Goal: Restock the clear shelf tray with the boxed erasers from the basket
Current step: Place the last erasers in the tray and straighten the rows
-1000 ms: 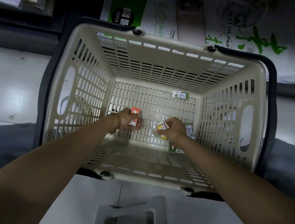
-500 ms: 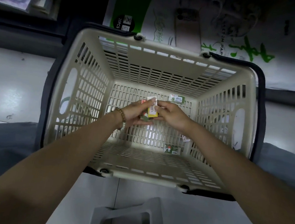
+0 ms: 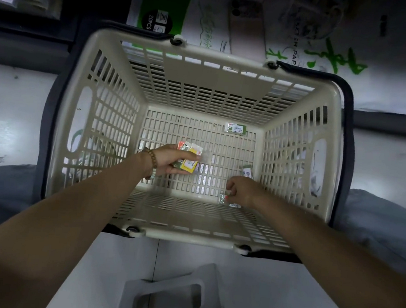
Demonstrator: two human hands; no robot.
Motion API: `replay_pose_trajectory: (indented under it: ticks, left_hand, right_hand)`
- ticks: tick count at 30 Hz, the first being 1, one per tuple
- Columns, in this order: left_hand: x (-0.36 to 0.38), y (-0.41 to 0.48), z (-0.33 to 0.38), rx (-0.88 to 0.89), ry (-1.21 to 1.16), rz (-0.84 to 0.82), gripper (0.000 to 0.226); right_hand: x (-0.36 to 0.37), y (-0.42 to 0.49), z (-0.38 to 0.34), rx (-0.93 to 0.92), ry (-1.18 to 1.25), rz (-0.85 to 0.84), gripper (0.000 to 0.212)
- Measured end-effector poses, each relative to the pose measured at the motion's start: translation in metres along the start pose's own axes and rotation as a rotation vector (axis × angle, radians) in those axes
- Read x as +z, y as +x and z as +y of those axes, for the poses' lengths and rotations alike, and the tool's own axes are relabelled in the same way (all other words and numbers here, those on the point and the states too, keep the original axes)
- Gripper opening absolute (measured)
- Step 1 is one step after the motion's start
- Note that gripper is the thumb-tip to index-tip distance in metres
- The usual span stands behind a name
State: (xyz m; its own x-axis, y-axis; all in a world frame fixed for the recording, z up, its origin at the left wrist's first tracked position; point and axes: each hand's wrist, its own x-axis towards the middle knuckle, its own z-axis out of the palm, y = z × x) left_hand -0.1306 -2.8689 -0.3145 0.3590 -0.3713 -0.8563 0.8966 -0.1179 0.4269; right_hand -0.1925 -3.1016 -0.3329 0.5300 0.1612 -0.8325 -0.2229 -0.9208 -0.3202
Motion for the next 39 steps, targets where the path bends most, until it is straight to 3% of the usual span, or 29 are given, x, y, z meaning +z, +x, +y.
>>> replay_pose_trajectory:
  ticks: [5,10,12,14,17,21,24,28,31,34,39]
  left_hand:
    - [0.001,0.000,0.000,0.011,-0.072,-0.023,0.012]
    - [0.000,-0.003,0.001,0.013,-0.095,-0.008,0.009]
    - [-0.001,-0.003,-0.001,0.014,-0.088,0.006,0.010]
    - [-0.002,-0.004,-0.003,0.010,-0.087,0.015,0.011]
    - [-0.003,-0.004,-0.004,0.011,-0.109,0.024,0.013]
    - [-0.005,-0.001,-0.003,0.008,-0.133,0.028,0.019]
    - [-0.005,0.002,-0.006,0.001,-0.134,0.033,0.021]
    - [-0.006,0.006,-0.010,-0.024,-0.175,0.031,0.037]
    - [-0.008,0.009,-0.013,-0.032,-0.185,0.036,0.038]
    - [-0.006,0.007,-0.013,-0.021,-0.189,0.013,0.035]
    - [0.004,0.006,0.003,0.015,-0.226,-0.014,0.070]
  right_hand:
    - [0.010,-0.004,0.005,-0.062,-0.097,0.077,0.030]
    - [0.007,-0.004,0.005,-0.013,-0.130,0.023,0.032]
    - [0.005,-0.005,0.006,-0.033,0.043,0.049,0.024]
    - [-0.002,-0.010,0.004,-0.033,0.320,0.217,0.015]
    - [-0.017,-0.004,0.005,0.084,0.437,0.563,0.019]
    - [-0.010,0.004,0.000,0.225,0.395,0.441,0.010]
    - [0.001,0.008,-0.003,0.309,0.469,0.508,0.026]
    - [0.003,0.012,-0.001,0.418,0.694,0.349,0.050]
    - [0.009,0.012,-0.004,0.349,0.698,0.344,0.039]
    - [0.000,0.009,-0.016,0.260,0.844,0.348,0.042]
    - [-0.041,0.002,-0.053,-0.033,1.106,0.208,0.037]
